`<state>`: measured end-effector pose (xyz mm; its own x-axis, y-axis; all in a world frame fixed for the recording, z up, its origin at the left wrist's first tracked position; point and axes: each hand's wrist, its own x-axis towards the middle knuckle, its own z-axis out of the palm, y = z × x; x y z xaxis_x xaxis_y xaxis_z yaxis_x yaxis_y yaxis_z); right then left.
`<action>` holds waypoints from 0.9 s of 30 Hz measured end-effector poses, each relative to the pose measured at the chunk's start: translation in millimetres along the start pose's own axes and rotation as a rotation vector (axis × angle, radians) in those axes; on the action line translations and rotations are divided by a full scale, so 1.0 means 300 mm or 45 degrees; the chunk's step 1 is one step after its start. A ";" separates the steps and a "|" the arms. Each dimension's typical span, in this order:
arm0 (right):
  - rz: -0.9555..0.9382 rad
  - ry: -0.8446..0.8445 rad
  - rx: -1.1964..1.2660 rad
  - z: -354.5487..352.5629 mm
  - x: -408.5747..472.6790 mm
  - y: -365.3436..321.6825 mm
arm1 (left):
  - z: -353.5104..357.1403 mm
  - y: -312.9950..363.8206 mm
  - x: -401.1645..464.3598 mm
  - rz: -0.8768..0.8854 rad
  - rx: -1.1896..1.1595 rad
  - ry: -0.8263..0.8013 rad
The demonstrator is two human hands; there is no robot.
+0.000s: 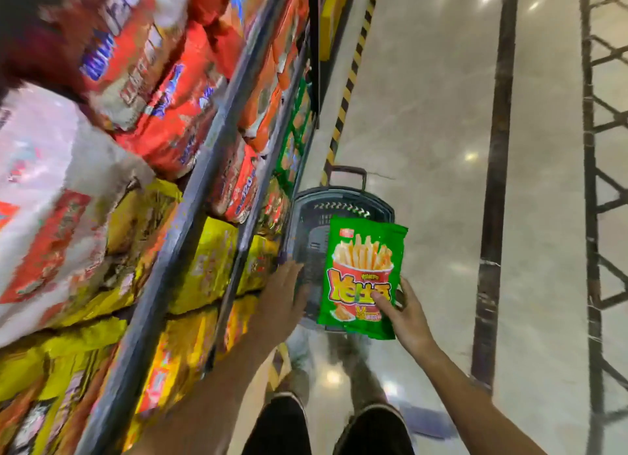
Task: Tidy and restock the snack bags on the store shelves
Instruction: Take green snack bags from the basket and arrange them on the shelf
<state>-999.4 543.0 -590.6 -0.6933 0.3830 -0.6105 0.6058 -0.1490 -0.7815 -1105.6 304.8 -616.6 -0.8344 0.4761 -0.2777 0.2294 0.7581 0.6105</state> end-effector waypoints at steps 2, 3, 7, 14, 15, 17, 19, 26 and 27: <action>0.062 -0.012 -0.008 0.028 0.128 0.065 | 0.079 -0.080 0.086 -0.006 0.113 0.006; 0.085 -0.024 0.003 0.043 0.193 0.106 | 0.120 -0.122 0.124 -0.022 0.137 0.017; 0.169 -0.072 -0.015 0.098 0.462 0.330 | 0.317 -0.339 0.263 -0.087 0.205 0.002; 0.328 -0.104 -0.026 0.196 0.847 0.760 | 0.584 -0.685 0.552 -0.199 0.382 -0.029; 0.340 -0.068 -0.010 0.206 0.884 0.804 | 0.610 -0.714 0.575 -0.179 0.409 0.006; 0.379 -0.066 -0.044 0.230 0.964 0.896 | 0.664 -0.771 0.614 -0.193 0.441 0.075; 0.393 -0.086 -0.036 0.254 1.020 0.951 | 0.698 -0.823 0.628 -0.210 0.373 0.112; 0.405 -0.152 -0.159 0.391 1.274 1.174 | 0.781 -0.905 0.669 -0.221 -0.094 0.267; 0.409 -0.149 -0.177 0.413 1.308 1.200 | 0.788 -0.902 0.665 -0.215 -0.130 0.259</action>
<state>-1101.7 526.7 -1127.6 -0.4943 0.2285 -0.8387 0.8416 -0.1159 -0.5276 -1215.7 299.9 -1012.5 -0.9422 0.2401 -0.2338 0.0356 0.7654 0.6426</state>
